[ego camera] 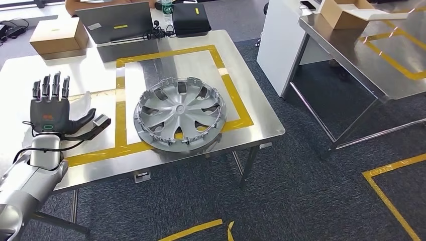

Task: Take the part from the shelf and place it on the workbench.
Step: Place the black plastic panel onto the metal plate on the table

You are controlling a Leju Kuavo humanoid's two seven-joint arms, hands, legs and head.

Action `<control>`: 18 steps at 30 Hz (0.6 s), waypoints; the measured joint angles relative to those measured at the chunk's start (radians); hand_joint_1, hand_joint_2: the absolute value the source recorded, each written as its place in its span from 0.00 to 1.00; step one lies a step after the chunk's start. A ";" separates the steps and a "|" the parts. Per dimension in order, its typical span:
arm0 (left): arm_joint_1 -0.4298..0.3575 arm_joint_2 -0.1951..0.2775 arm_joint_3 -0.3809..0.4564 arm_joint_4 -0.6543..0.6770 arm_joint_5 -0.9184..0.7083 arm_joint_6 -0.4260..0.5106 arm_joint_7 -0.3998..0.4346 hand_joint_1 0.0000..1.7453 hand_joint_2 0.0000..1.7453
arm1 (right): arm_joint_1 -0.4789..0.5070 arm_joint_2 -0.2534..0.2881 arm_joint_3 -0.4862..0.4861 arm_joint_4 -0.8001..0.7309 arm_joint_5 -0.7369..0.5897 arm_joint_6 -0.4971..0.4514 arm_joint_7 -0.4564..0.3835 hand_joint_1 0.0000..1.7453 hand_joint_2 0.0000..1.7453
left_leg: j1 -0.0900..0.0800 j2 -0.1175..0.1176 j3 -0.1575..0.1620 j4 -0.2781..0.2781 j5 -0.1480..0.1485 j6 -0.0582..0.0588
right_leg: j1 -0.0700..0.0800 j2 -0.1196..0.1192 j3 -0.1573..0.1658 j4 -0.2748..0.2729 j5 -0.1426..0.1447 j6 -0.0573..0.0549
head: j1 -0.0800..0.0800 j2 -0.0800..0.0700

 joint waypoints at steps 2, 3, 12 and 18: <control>0.004 -0.001 -0.001 -0.007 0.000 0.000 0.000 0.00 0.00 | 0.001 -0.001 0.000 0.000 0.000 -0.001 0.002 0.00 0.00 | 0.006 -0.001 -0.006 0.008 0.000 -0.011 | -0.007 0.000 0.062 -0.124 0.064 0.007 | 0.001 0.000; 0.004 0.000 -0.002 -0.011 0.000 0.000 0.000 0.00 0.00 | 0.002 -0.001 0.000 0.000 0.000 -0.001 0.002 0.00 0.00 | 0.007 -0.003 -0.010 0.013 0.001 -0.019 | -0.008 0.002 0.090 -0.182 0.088 0.005 | 0.002 0.000; 0.003 0.001 -0.002 0.009 0.000 0.000 -0.014 0.00 0.00 | -0.002 0.000 0.000 0.000 0.000 0.000 0.000 0.00 0.00 | 0.006 -0.008 -0.087 0.187 -0.123 -0.066 | -0.003 0.007 0.068 -0.239 0.137 -0.068 | 0.001 0.000; 0.005 0.001 -0.002 0.025 0.001 0.000 -0.027 0.00 0.00 | -0.001 0.002 0.000 0.000 0.001 -0.001 -0.001 0.00 0.00 | -0.012 -0.007 0.035 0.109 -0.105 -0.036 | 0.017 0.007 0.020 -0.238 0.178 -0.071 | 0.001 0.000</control>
